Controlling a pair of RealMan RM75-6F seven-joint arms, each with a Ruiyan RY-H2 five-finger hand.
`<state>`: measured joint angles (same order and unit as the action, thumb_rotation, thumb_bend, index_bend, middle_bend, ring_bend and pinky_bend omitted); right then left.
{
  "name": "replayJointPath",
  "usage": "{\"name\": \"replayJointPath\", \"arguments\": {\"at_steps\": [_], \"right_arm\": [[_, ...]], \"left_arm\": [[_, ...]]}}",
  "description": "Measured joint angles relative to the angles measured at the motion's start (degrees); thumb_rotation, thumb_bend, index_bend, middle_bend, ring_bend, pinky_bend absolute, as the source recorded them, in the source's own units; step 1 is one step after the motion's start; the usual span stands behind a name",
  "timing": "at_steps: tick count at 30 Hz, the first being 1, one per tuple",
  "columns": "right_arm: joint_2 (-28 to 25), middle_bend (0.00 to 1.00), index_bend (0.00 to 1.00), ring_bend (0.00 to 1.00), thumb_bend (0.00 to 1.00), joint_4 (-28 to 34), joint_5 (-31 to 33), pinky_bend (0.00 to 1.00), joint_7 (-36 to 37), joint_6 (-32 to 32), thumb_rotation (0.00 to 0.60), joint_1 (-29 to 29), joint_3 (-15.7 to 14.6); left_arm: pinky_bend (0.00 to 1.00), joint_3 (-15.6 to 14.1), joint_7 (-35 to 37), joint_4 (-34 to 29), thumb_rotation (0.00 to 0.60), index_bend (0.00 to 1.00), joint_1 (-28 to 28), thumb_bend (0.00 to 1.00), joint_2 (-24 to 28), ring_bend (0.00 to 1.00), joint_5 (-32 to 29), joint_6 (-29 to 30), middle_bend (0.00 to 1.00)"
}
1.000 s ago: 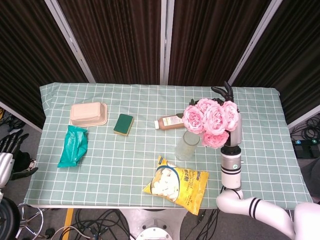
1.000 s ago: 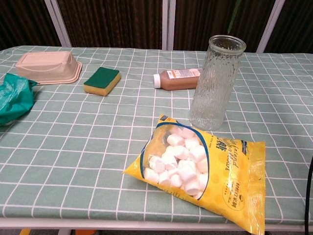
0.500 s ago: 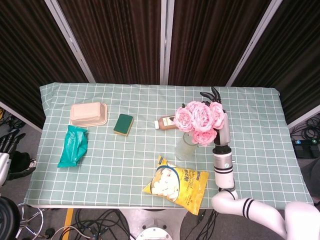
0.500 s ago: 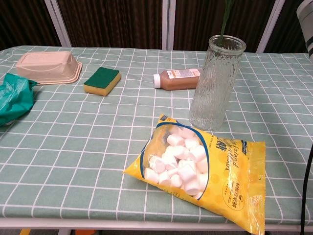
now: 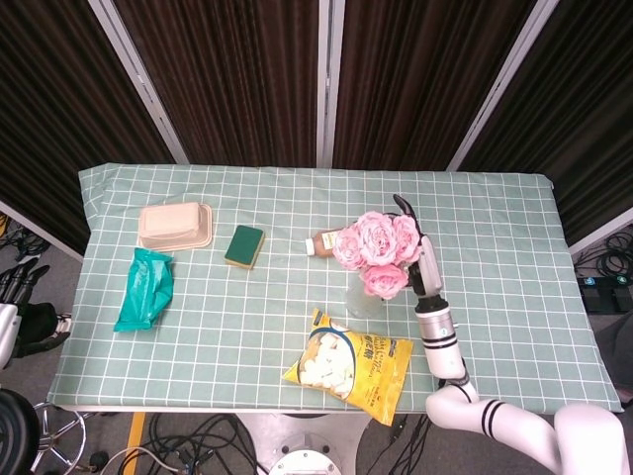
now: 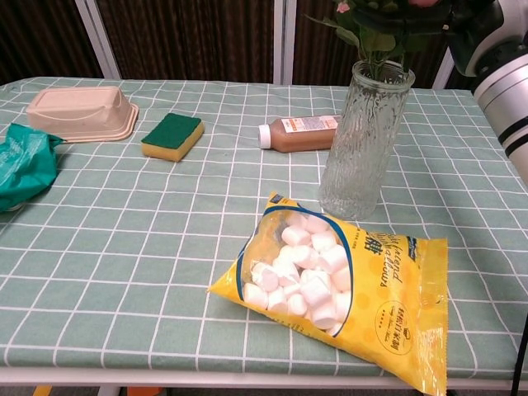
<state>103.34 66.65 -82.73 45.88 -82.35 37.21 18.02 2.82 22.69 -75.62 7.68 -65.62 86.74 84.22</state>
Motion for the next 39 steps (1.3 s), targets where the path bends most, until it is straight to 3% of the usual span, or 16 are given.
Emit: {"name": "replayJointPath", "arguments": {"at_steps": [5,13,19,25,29,35,39], "right_arm": [[-1.91,0.15,0.01,0.00,0.00,1.15,-0.60,0.00,0.31,0.19,0.600,-1.48,-1.16],[-6.48,0.13,0.00,0.00,0.00,4.38,-1.14,0.00,-0.01,-3.59,0.600,-6.98,-3.04],[-13.26,0.11,0.00,0.00,0.00,5.79,-0.92,0.00,-4.05,-3.81,0.600,-11.86,-6.70],[-19.32,0.05,0.00,0.00,0.00,7.44,0.24,0.00,-15.86,-1.86,0.600,-15.52,-10.42],[-22.40,0.02,0.00,0.00,0.00,9.77,2.67,0.00,-28.84,-0.97,0.600,-17.99,-11.97],[-26.45,0.01,0.00,0.00,0.01,14.33,7.96,0.00,-45.93,-0.66,0.600,-21.56,-12.61],[-27.99,0.01,0.00,0.00,0.02,15.51,10.86,0.00,-53.32,-1.09,0.600,-23.42,-12.43]], "left_arm": [[0.06,-0.03,-0.14,-0.19,0.600,0.09,0.00,0.01,0.01,0.00,0.15,0.07,0.00],[0.06,-0.03,-0.64,-0.73,0.600,0.09,0.16,0.01,0.17,0.00,0.38,0.01,0.00],[0.06,0.03,-1.34,-1.61,0.600,0.09,0.41,0.01,0.46,0.00,0.49,-0.18,0.00],[0.06,0.23,-1.75,-2.37,0.600,0.09,0.56,0.01,0.84,0.00,0.06,-0.59,0.00],[0.06,0.10,-1.76,-2.31,0.600,0.09,0.78,0.01,0.65,0.00,0.13,-1.07,0.00],[0.06,0.01,-1.63,-1.95,0.600,0.09,0.79,0.01,0.33,0.00,0.30,-0.96,0.00],[0.06,-0.26,-1.41,-1.61,0.600,0.09,0.54,0.01,0.07,0.00,0.36,-0.84,0.00]]}}
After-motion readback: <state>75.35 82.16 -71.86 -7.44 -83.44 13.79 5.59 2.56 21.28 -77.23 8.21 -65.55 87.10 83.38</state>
